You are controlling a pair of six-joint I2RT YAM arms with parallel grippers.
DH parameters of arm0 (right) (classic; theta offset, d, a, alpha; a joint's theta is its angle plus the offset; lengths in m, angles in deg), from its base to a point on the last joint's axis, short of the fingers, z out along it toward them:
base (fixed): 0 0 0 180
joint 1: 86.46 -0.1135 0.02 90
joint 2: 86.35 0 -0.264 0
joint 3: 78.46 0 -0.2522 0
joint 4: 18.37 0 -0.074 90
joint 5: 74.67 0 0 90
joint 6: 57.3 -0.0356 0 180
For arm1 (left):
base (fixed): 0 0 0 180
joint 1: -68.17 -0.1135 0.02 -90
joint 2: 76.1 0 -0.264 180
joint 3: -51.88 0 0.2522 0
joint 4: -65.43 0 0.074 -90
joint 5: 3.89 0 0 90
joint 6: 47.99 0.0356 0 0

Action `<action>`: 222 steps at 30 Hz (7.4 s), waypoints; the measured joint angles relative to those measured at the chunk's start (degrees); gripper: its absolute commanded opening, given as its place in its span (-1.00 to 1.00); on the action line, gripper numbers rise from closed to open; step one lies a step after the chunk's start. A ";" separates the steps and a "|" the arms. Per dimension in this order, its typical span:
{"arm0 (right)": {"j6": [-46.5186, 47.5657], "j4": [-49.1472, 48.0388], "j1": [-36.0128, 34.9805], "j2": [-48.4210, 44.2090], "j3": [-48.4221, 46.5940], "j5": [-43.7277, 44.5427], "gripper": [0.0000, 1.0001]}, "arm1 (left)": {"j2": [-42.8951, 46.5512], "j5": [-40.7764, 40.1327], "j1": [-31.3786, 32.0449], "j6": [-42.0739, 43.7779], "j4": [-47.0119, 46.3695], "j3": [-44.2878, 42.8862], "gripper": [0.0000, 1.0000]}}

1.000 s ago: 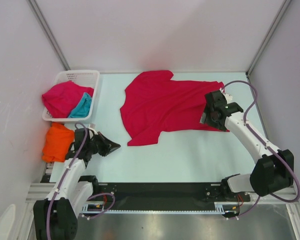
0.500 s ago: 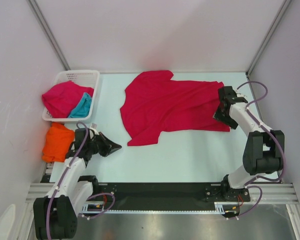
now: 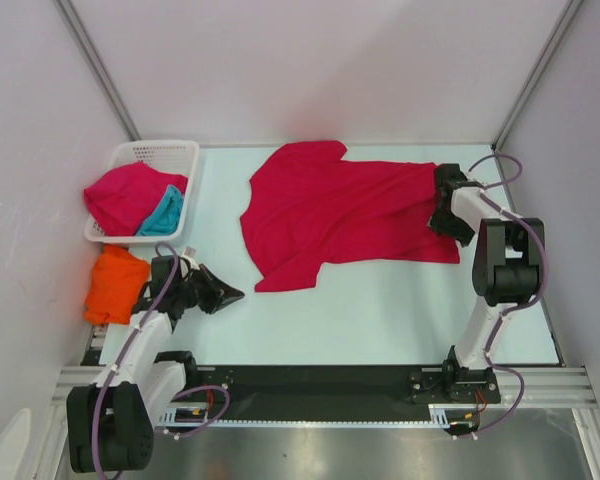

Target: Fold and stack the t-shirts

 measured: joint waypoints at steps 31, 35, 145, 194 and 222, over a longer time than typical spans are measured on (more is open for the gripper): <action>-4.42 6.03 -8.85 -26.95 13.03 6.45 -1.00 | -5.33 2.49 -0.07 0.90 -3.04 -1.14 -0.96; -5.66 8.66 -8.94 -28.09 14.88 8.33 -1.00 | -5.44 3.61 -0.07 0.90 -3.50 -1.18 -0.91; -14.69 37.03 -29.40 -38.99 11.76 4.52 -1.00 | -6.51 6.97 -1.18 -1.05 6.86 -21.55 -1.00; 2.19 14.12 -12.81 -9.11 -4.28 3.93 0.05 | -53.94 4.37 -1.40 6.56 3.45 -47.01 0.58; -1.73 21.29 -25.92 -23.89 4.85 2.14 0.05 | -53.35 -16.81 2.93 9.33 -0.26 -41.59 -0.99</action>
